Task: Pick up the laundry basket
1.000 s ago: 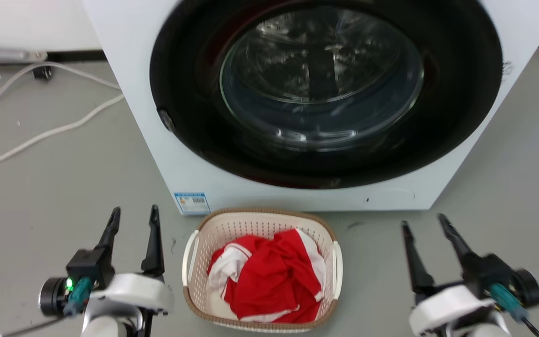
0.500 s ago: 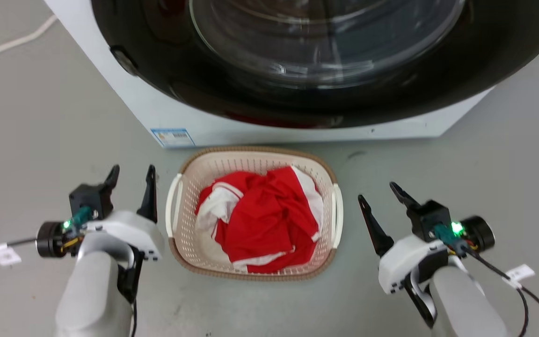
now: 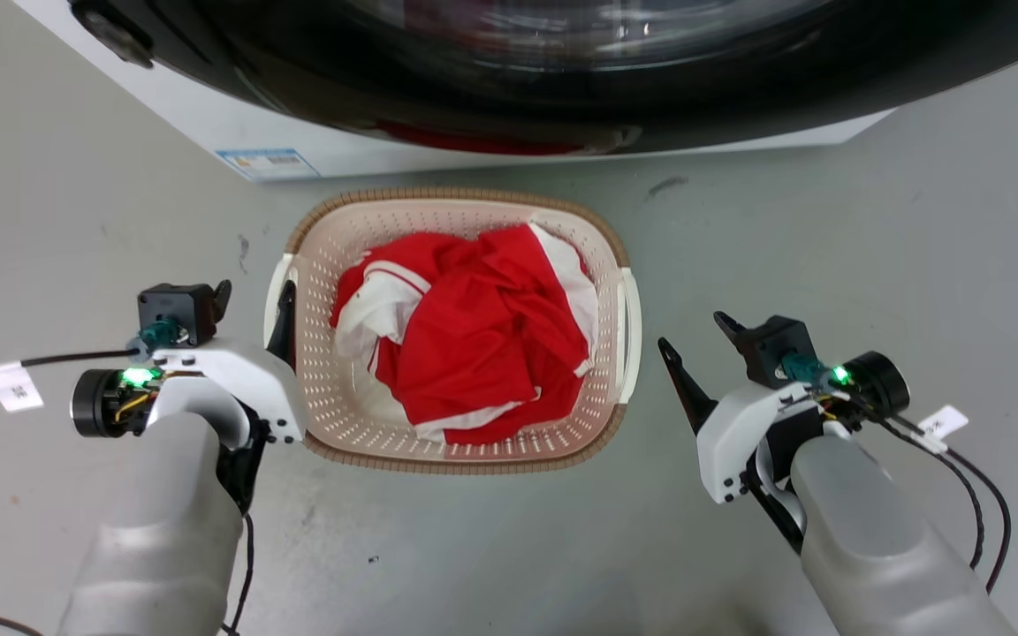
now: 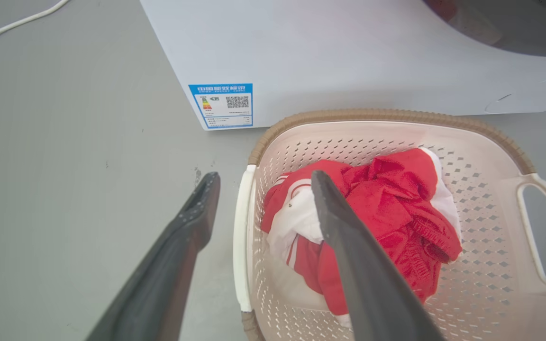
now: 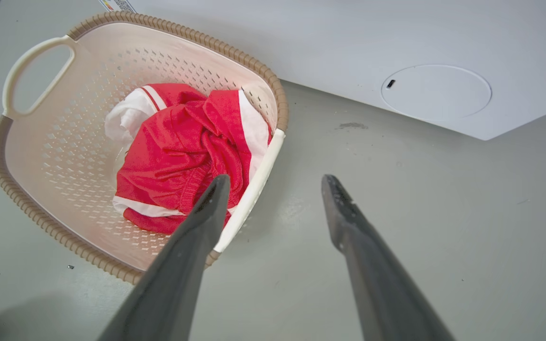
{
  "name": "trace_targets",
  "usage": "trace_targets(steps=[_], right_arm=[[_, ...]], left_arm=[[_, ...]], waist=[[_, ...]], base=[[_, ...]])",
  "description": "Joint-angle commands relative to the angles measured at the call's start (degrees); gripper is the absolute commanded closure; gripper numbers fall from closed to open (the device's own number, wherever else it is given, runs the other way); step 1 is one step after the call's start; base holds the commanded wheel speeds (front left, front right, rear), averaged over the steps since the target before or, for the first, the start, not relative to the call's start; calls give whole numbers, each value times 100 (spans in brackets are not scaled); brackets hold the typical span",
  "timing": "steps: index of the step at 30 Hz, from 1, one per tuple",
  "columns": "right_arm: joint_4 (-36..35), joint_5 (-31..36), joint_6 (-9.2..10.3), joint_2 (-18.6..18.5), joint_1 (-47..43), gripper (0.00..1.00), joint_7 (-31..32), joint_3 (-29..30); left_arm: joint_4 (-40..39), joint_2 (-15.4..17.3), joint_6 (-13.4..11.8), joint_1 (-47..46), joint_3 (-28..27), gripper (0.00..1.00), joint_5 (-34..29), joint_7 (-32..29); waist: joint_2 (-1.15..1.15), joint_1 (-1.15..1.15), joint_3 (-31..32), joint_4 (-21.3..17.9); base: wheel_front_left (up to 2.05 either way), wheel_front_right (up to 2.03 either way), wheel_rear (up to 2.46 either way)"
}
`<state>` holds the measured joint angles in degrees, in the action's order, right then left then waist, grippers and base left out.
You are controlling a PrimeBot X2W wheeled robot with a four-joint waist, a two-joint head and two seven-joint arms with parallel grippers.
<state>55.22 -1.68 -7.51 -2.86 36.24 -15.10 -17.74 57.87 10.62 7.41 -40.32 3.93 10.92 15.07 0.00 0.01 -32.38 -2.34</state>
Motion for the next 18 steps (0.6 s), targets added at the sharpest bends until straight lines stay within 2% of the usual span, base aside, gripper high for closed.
trace_targets(steps=[1,6,18], right_arm=[[175,-153,4,-3,211,0,-10,-116],[543,-469,4,-3,551,0,-10,-446],[1059,-899,4,-4,1151,0,-10,-937]], left_arm=[[200,90,6,-211,63,0,88,16],[558,209,7,-534,216,0,227,16],[994,232,7,-1043,550,0,523,16]], waist=[[0,-1,-205,-2],[0,-1,-495,29],[0,-1,-1102,159]], base=[[0,0,0],[0,0,0],[0,0,0]])
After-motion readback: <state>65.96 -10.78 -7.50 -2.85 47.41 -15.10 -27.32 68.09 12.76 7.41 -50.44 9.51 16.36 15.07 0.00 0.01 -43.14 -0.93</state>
